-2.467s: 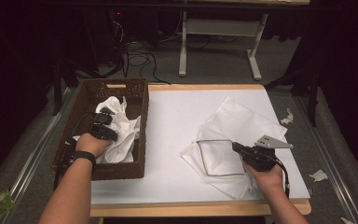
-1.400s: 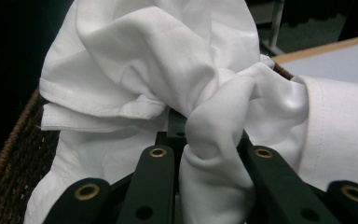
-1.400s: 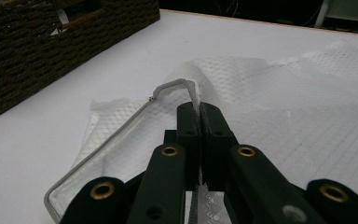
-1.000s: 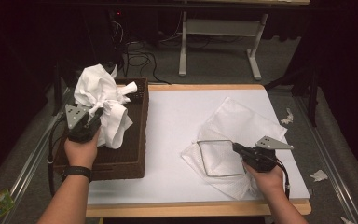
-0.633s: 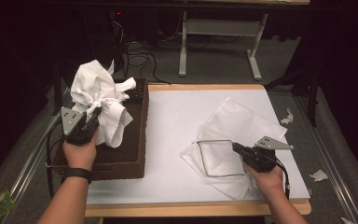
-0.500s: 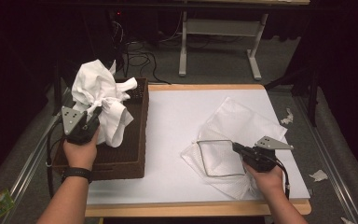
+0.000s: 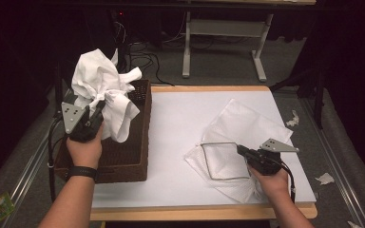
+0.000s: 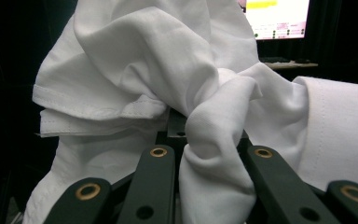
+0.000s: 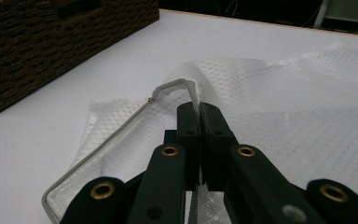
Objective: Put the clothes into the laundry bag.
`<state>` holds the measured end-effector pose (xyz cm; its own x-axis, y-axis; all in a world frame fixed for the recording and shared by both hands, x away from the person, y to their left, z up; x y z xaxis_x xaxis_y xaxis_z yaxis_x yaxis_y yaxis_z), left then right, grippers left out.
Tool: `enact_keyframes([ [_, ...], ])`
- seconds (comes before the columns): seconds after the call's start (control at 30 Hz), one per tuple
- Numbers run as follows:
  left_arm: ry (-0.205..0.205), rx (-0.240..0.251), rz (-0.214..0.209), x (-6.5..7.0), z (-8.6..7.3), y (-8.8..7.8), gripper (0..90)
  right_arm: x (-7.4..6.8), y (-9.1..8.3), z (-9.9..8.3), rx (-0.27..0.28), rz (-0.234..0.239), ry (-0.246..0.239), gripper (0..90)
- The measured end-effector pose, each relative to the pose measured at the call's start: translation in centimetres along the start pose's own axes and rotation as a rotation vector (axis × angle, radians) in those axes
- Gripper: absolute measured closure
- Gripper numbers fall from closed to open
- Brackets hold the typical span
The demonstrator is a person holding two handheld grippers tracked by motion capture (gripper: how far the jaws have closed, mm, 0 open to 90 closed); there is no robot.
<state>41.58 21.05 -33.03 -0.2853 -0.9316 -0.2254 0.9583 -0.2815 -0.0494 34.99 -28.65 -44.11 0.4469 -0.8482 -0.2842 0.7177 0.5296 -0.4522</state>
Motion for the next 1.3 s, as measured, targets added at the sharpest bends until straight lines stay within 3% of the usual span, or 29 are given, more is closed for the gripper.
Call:
enact_keyframes([
  [0.2, -0.010, 0.033, -0.044, 2.0, 1.5, 0.4, 79.3, 0.0, -0.1, 0.0, 0.004, 0.004, -0.001, 88.5],
  [0.63, -0.038, 0.117, -0.207, 8.8, 4.0, 0.8, 79.3, -0.1, -0.2, 0.0, 0.005, 0.007, -0.005, 88.6],
  [0.9, -0.027, 0.146, -0.303, 12.5, 4.1, -0.3, 79.3, -0.1, -0.2, 0.1, 0.005, 0.009, -0.004, 88.5],
  [1.17, -0.035, 0.168, -0.353, 14.5, 3.5, -1.3, 79.3, -0.1, -0.1, 0.1, 0.009, 0.010, -0.003, 88.5],
  [1.3, -0.059, 0.164, -0.386, 15.6, 2.7, -1.9, 79.3, -0.1, -0.1, 0.1, 0.003, 0.012, -0.002, 88.5],
])
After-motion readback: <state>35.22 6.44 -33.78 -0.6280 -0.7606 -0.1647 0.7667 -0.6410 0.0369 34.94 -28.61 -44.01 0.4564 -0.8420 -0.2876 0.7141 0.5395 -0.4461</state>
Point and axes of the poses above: each handheld gripper's, and its own axes: y roughly forward along the jaws, z roughly out of its top, x roughly to its right, the point moved 2 cm from there along y, roughly forward along the jaws, and after that the axes turned 11 degrees about y, right-handed, at the moved point
